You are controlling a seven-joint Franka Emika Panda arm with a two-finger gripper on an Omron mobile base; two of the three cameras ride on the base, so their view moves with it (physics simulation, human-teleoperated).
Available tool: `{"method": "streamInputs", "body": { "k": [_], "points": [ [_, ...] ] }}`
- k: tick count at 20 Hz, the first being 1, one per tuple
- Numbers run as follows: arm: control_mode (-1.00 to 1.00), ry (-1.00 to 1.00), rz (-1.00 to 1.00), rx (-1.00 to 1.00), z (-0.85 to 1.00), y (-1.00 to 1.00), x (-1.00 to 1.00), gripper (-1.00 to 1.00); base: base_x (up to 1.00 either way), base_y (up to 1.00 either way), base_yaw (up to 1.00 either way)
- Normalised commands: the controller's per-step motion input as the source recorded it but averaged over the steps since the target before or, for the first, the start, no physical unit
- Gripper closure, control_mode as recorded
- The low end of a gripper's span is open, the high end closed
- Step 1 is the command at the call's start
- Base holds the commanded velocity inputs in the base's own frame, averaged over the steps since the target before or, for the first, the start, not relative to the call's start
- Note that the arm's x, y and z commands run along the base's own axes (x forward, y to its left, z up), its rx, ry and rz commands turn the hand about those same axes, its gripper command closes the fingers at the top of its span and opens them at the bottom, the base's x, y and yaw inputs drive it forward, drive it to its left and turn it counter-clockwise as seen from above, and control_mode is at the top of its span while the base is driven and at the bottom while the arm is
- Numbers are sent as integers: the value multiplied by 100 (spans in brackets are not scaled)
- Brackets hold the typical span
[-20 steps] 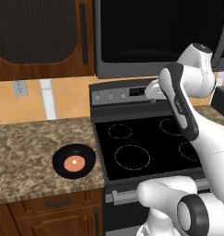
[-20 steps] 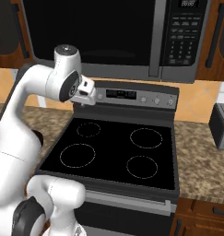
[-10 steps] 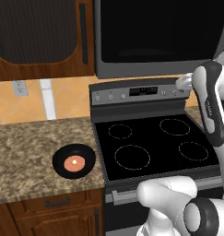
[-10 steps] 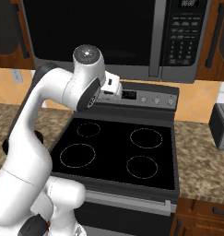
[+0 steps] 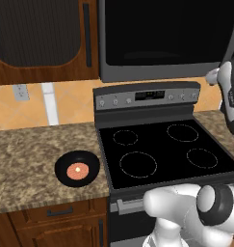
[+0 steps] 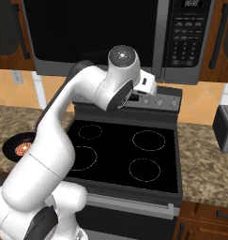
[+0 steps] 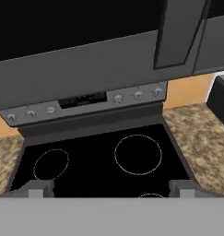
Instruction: Open the microwave, place the bowl with waffle inside the microwave, then close the microwave door and turn it on.
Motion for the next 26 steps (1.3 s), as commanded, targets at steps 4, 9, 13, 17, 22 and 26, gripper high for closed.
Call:
{"method": "streamInputs", "body": {
  "k": [4,9,13,17,22,26],
  "points": [
    [-100,-1,-7,7,27,-46,61,-100,0,0,0],
    [-100,-10,-1,6,26,-27,55,-100,0,0,0],
    [-100,-18,0,6,23,-47,42,-100,0,0,0],
    [-100,-16,0,4,18,-37,42,-100,0,0,0],
    [-100,-14,0,2,15,-24,51,-100,0,0,0],
    [-100,-14,0,2,13,-24,53,-100,0,0,0]
  ]
}}
